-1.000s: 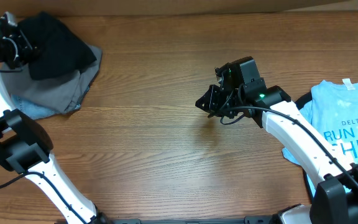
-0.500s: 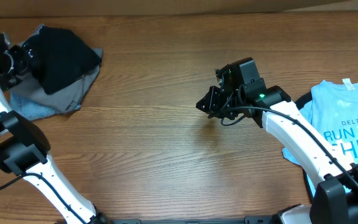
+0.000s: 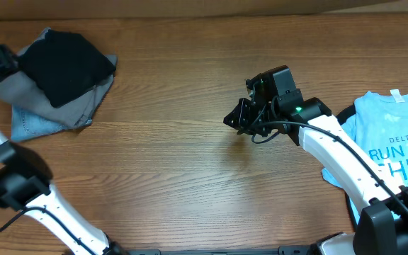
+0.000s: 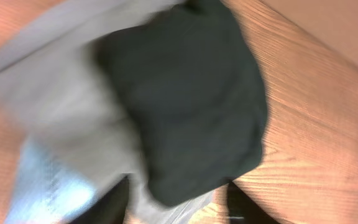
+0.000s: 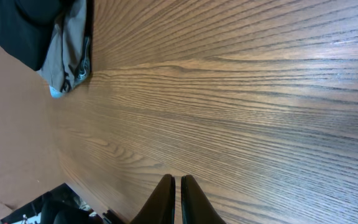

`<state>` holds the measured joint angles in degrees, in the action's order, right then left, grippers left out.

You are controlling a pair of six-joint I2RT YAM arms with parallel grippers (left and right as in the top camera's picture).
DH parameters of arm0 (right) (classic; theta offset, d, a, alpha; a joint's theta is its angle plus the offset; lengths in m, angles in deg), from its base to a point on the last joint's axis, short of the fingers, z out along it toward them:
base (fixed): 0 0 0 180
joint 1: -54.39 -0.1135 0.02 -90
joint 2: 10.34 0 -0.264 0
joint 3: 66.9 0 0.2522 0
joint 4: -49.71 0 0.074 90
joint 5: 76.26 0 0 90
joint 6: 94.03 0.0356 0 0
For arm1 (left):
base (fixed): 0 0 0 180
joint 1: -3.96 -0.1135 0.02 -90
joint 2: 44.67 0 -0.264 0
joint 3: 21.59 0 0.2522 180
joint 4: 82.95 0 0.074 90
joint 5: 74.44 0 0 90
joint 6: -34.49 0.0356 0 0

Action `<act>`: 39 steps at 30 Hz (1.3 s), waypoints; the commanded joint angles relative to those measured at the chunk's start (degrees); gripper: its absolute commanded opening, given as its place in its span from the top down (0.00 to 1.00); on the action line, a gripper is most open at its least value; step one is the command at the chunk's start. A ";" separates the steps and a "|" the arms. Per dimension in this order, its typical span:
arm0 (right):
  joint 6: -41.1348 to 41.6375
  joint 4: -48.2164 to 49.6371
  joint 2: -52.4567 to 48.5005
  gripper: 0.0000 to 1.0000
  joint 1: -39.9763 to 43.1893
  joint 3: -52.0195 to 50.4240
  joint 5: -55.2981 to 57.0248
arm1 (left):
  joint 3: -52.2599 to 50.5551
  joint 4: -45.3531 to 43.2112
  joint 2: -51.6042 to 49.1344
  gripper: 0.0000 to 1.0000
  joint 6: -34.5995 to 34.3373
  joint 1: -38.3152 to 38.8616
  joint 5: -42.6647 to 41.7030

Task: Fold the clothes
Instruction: 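Carry the folded polo with the left gripper onto the grey trousers stack, then open the left gripper and release the polo on the stack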

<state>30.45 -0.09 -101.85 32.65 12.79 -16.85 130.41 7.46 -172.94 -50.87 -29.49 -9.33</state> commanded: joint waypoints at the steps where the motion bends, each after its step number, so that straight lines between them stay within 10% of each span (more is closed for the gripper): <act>1: -0.20 0.15 0.00 0.92 0.13 0.15 0.55 | -2.75 -2.10 -1.68 0.86 3.85 5.05 1.51; 9: -0.17 0.11 0.00 0.92 0.13 0.15 0.52 | -5.33 -4.90 -9.79 0.96 -3.39 7.41 13.70; 18: -0.24 0.11 0.00 0.92 0.13 0.15 0.52 | -5.27 -4.26 -11.41 0.94 -3.58 3.54 7.82; 35: -9.70 -7.85 9.09 0.88 -0.13 7.02 13.51 | -2.16 4.92 19.91 0.35 6.19 6.40 -4.11; 37: -11.02 -7.82 11.98 0.85 -0.13 8.59 14.53 | -2.16 7.30 24.37 0.00 7.52 9.01 -3.89; 39: -11.69 -7.82 15.10 0.81 -0.13 10.12 16.61 | -2.16 9.35 28.22 0.00 7.58 12.13 -1.49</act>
<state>22.29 -8.26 -92.10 32.61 19.26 -3.95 127.52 15.13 -149.42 -46.48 -20.88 -11.23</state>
